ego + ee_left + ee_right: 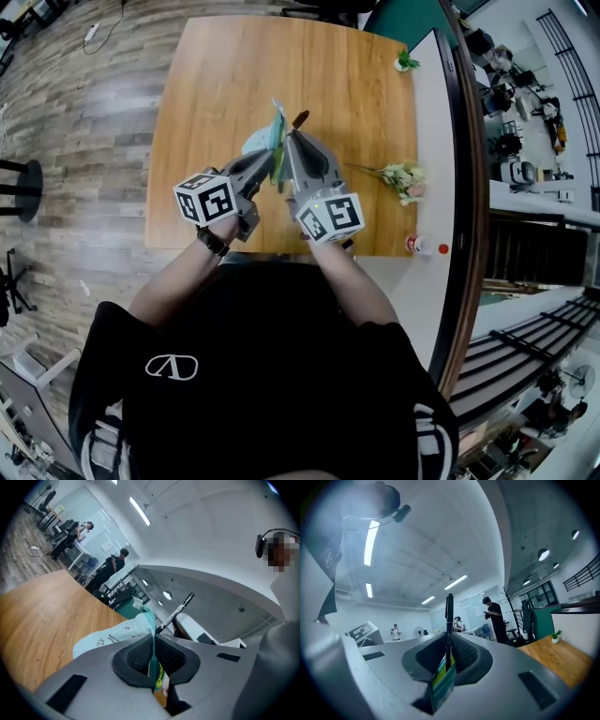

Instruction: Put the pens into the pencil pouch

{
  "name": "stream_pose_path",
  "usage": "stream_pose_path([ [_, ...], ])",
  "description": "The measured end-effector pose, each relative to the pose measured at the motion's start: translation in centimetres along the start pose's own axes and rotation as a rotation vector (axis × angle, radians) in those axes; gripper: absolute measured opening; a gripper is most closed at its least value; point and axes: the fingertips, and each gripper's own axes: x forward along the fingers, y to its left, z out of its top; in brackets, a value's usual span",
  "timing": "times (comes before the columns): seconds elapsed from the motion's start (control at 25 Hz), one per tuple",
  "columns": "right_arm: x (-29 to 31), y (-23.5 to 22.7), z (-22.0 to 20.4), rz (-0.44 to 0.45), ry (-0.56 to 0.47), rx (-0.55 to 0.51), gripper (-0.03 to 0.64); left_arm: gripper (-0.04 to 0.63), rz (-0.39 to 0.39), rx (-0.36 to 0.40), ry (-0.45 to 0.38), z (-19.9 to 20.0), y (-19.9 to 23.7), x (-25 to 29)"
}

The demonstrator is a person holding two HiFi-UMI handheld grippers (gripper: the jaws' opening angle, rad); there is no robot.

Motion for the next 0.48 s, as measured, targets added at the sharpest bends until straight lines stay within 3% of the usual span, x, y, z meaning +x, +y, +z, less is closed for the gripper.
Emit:
stream_pose_path([
  [0.36, -0.1, 0.0, -0.9, 0.009, 0.054, -0.06, 0.041, 0.017, -0.057, -0.009, -0.033, 1.5, -2.1, 0.3],
  [0.48, -0.2, 0.7, -0.6, 0.058, 0.049, -0.1, 0.095, 0.015, -0.053, -0.011, -0.037, 1.7, -2.1, 0.3],
])
